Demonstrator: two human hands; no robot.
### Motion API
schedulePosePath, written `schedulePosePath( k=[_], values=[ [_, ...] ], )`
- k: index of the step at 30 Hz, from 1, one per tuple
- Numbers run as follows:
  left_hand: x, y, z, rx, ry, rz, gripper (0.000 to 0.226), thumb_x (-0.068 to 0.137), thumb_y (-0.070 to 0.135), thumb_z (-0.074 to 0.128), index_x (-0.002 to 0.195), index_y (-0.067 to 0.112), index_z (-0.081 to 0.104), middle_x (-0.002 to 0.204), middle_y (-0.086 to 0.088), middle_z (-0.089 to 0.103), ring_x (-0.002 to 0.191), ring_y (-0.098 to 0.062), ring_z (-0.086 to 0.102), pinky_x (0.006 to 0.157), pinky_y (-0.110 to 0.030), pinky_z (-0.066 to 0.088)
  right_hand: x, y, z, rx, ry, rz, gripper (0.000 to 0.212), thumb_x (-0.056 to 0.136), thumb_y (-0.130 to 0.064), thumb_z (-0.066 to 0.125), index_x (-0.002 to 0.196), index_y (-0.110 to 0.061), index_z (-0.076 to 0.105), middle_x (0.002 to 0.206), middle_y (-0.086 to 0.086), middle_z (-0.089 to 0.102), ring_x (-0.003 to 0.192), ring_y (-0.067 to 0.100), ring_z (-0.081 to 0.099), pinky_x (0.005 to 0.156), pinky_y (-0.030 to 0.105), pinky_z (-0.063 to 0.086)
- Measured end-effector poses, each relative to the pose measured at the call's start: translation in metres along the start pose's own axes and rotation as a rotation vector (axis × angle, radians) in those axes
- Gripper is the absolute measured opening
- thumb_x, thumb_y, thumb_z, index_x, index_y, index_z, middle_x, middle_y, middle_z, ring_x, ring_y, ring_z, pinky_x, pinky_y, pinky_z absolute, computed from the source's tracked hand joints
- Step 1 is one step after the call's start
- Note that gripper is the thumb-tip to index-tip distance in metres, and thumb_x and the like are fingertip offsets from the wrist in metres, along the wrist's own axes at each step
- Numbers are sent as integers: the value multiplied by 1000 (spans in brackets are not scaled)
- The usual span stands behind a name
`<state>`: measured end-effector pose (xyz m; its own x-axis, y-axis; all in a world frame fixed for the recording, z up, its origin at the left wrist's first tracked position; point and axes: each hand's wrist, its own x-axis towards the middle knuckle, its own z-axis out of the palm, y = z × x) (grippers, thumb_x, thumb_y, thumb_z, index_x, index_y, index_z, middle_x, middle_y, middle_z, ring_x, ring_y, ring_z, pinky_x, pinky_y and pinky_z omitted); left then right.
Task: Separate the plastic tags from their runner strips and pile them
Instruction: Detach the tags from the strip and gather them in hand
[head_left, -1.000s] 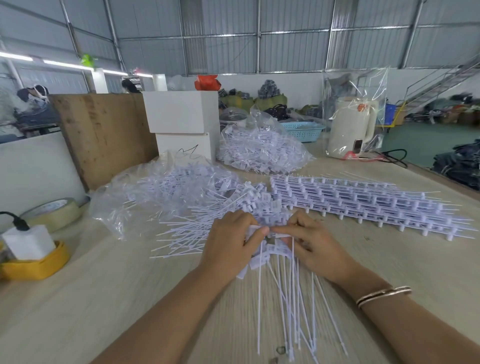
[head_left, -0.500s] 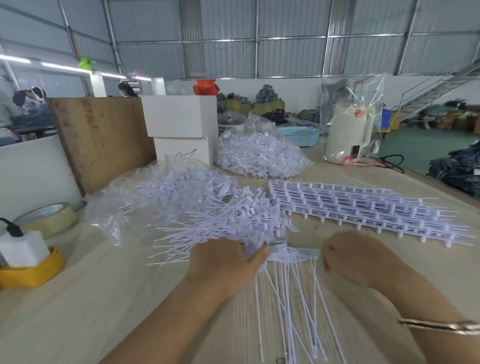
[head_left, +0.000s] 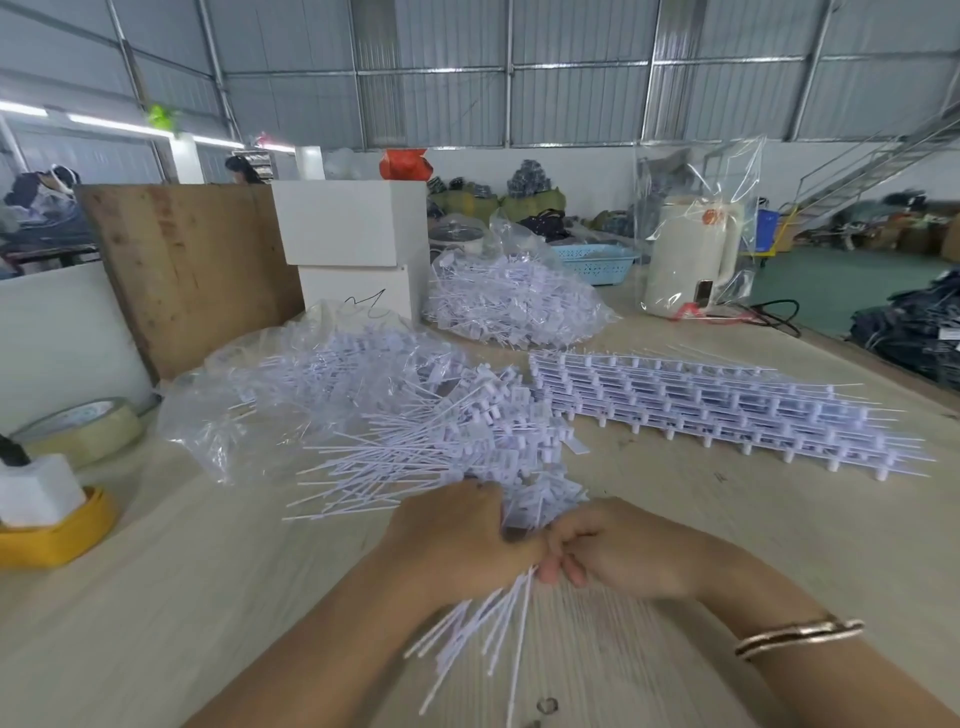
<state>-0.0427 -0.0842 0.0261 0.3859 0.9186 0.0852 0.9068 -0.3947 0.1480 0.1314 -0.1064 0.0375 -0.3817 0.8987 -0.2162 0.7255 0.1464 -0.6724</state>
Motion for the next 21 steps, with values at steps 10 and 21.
schedulePosePath(
  k=[10,21],
  values=[
    [-5,2,-10,14,-88,33,34,83,54,51,91,22,44,79,11,44,74,-12,46,58,-28,30,-4,19,-27,359,263,-34,47,74,11,31,46,-15,57,41,3,46,39,12,36,41,20,29],
    [-5,-16,-18,145,-151,95,19,91,40,45,95,21,45,90,3,51,80,-17,48,65,-29,36,28,47,-17,218,557,1,39,89,4,41,76,-22,67,77,-10,61,65,4,53,51,11,35]
  ],
)
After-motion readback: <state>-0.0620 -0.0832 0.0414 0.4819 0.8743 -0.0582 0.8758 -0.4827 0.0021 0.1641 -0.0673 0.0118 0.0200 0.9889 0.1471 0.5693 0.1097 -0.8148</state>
